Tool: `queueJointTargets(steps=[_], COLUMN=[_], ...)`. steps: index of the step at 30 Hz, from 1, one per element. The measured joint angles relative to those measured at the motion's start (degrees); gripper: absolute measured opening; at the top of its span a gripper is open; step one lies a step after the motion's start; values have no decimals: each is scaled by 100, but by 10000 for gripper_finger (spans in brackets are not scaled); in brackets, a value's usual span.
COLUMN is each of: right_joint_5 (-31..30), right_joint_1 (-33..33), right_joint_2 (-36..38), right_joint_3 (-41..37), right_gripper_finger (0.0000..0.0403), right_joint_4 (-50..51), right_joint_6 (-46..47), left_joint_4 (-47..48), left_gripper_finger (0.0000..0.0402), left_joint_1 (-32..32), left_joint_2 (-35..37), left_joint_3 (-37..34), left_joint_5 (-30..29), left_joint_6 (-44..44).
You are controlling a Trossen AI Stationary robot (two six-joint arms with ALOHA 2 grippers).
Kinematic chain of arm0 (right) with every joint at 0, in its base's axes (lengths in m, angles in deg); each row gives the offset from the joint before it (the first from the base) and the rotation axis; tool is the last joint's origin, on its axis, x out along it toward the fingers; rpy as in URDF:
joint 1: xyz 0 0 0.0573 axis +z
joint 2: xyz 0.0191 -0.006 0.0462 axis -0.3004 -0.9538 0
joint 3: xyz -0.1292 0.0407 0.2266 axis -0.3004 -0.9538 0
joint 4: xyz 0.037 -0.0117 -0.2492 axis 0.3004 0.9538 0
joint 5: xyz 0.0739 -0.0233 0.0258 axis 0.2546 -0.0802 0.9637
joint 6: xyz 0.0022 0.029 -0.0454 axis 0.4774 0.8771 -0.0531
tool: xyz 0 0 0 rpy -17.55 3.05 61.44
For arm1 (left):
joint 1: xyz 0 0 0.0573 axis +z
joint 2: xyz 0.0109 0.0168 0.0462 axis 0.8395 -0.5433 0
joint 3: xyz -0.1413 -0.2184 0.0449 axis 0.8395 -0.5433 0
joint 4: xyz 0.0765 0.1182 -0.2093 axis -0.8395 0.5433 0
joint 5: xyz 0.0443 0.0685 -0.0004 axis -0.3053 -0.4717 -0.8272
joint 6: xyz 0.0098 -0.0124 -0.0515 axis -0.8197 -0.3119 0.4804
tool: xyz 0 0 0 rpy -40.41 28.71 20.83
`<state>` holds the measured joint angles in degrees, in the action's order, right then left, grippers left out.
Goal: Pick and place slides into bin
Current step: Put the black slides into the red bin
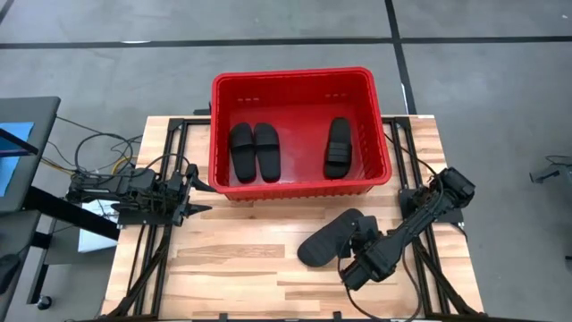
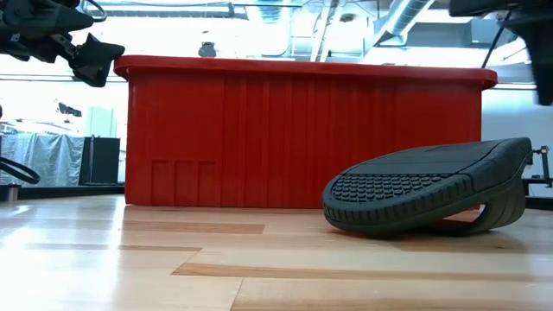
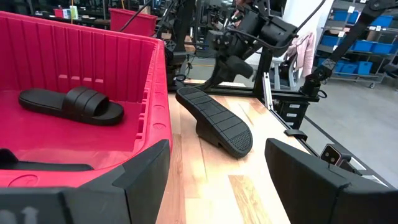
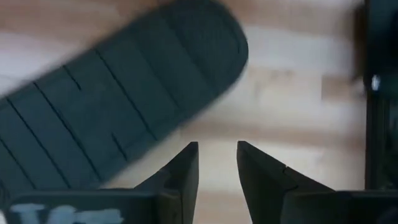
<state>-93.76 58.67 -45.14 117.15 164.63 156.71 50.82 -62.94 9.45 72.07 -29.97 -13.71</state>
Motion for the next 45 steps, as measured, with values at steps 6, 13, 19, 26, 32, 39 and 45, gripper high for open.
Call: queueJointTargets(steps=[6,13,19,26,32,39,45], right_joint_5=[-267,94,275,-1569,-4865,-6717,-6231], right_joint_1=[-119,-105,13,433,1176,1628,1628], right_joint_2=[0,2,2,2,109,1037,2372], right_joint_3=[0,0,0,0,-2,75,535], right_gripper_finger=[91,91,91,91,91,77,47], right_joint_4=[181,101,-951,-2642,-1982,-716,-665], right_joint_6=[-920,-2037,-3301,-3602,-2119,-2484,-5752], left_joint_4=[-1,-1,0,0,-1,0,-2], left_gripper_finger=[258,258,258,258,258,258,258], left_joint_1=[0,-1,-2,-2,-1,-1,0], left_joint_2=[0,0,0,0,0,0,0], left_joint_3=[0,0,0,0,0,0,0], left_joint_5=[0,0,0,0,0,0,0], left_joint_6=[0,0,0,0,0,0,0])
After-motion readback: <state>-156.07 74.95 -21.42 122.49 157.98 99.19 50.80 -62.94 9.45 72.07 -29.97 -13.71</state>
